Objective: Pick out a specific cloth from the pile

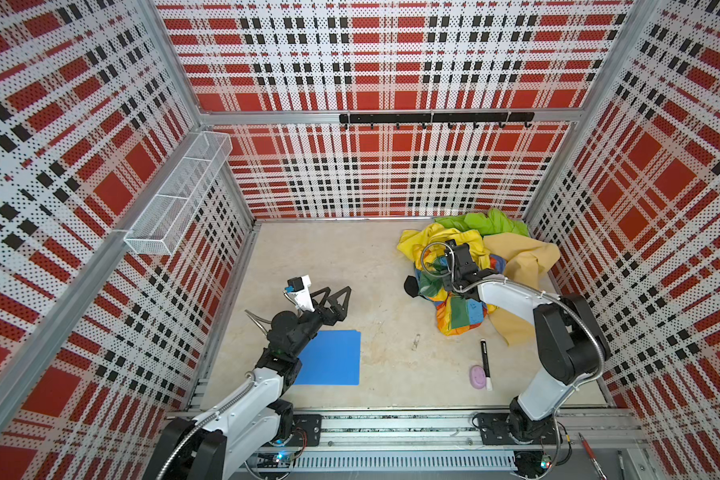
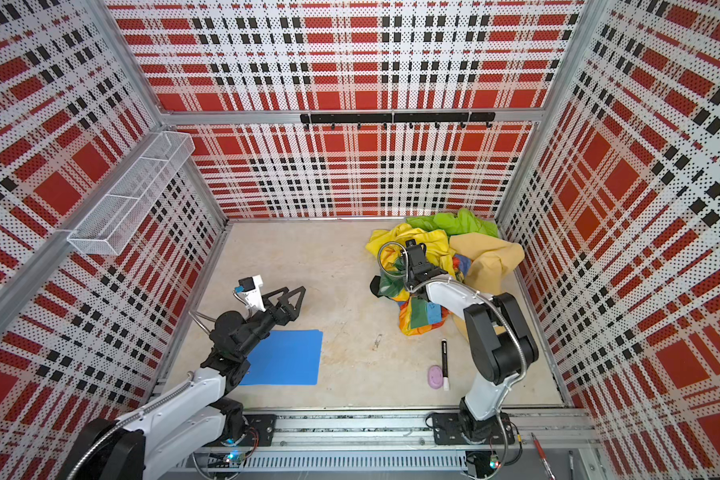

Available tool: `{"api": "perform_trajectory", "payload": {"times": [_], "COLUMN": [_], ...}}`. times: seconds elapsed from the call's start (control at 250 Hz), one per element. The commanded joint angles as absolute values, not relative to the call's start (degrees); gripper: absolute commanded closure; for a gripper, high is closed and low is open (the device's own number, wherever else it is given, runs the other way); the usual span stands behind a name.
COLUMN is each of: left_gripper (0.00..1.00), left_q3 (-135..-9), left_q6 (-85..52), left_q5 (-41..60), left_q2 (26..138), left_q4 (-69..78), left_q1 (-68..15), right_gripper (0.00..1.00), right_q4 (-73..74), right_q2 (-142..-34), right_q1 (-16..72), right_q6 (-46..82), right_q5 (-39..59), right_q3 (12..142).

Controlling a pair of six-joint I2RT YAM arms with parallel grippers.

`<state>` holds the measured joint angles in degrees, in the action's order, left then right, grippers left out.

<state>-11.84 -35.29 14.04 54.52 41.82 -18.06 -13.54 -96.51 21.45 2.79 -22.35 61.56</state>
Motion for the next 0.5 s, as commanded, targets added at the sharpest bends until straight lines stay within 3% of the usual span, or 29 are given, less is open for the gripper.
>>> {"api": "perform_trajectory", "payload": {"times": [0.0, 0.332, 0.496], "left_gripper": [0.01, 0.01, 0.01], "left_q3": [-13.5, -17.0, -18.1], "left_q6": [-33.5, -31.9, -31.1], "left_q5": [13.5, 14.3, 13.7], "left_q2": [55.3, 59.3, 59.9], "left_q4": [41.8, 41.1, 40.4], "left_q1": [-19.0, -21.9, -23.4], "right_gripper": [1.0, 1.0, 1.0], "right_q4": [-11.2, -13.7, -14.0], "right_q2": [-91.0, -88.4, -87.0], "right_q1": [19.3, 13.7, 9.2], "right_q6": [2.5, 3.2, 5.5], "right_q5": [-23.3, -24.3, -19.8], "right_q3": [63.7, 67.4, 67.0]}}
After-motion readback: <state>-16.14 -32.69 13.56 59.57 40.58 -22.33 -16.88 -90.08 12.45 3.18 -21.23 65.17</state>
